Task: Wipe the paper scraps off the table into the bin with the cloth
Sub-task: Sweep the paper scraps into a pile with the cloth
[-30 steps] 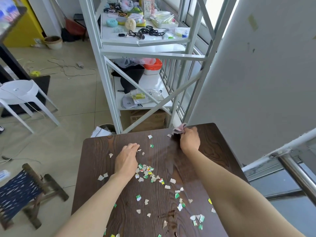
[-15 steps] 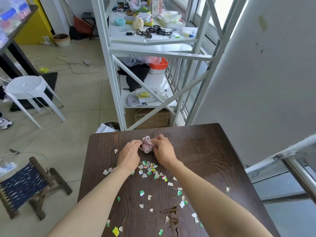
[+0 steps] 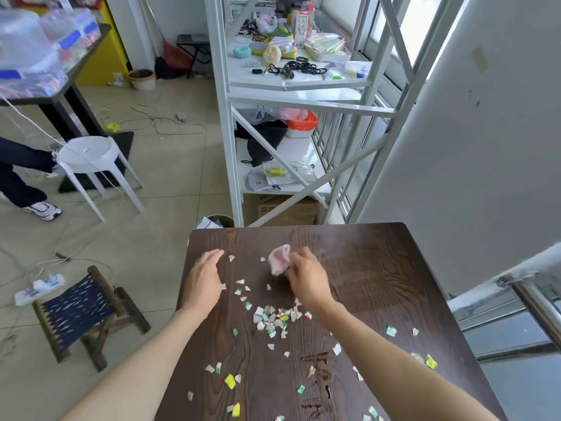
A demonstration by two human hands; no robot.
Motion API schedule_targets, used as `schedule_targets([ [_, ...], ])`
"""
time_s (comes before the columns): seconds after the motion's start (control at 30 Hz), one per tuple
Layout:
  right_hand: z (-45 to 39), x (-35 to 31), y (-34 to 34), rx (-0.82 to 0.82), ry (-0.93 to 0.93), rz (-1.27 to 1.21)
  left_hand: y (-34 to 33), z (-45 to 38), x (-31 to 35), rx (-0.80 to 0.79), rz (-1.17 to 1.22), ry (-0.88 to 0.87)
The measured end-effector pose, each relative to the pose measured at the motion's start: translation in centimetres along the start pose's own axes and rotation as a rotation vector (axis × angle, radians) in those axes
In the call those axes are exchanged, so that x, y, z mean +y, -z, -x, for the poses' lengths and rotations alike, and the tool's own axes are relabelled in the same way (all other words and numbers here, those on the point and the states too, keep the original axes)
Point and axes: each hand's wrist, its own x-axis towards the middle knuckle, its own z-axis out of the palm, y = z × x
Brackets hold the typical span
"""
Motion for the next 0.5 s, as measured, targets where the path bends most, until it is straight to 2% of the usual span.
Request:
schedule_targets([
  [0.1,-2.8,0.0,-0.1,0.115,-0.188,0.031,1.0,1.1,-2.6,0.007,-0.068,0.071],
  [0.23,-5.4,-1.1,-2.6,-0.016,-0.341,0.008,0.9,2.0,-4.2,-0.054,-0.104,0.083],
  [0.3,-5.7,-2.1,-4.3,-0.039,-0.274,-0.004,0.8,2.2,-4.4,-0.053,-0.096,0.077],
  [0.5,-2.5,-4.7,-6.9,-0.119,0.103,0.031,0.8,2.2,-4.8,-0.068,-0.111,0.05],
])
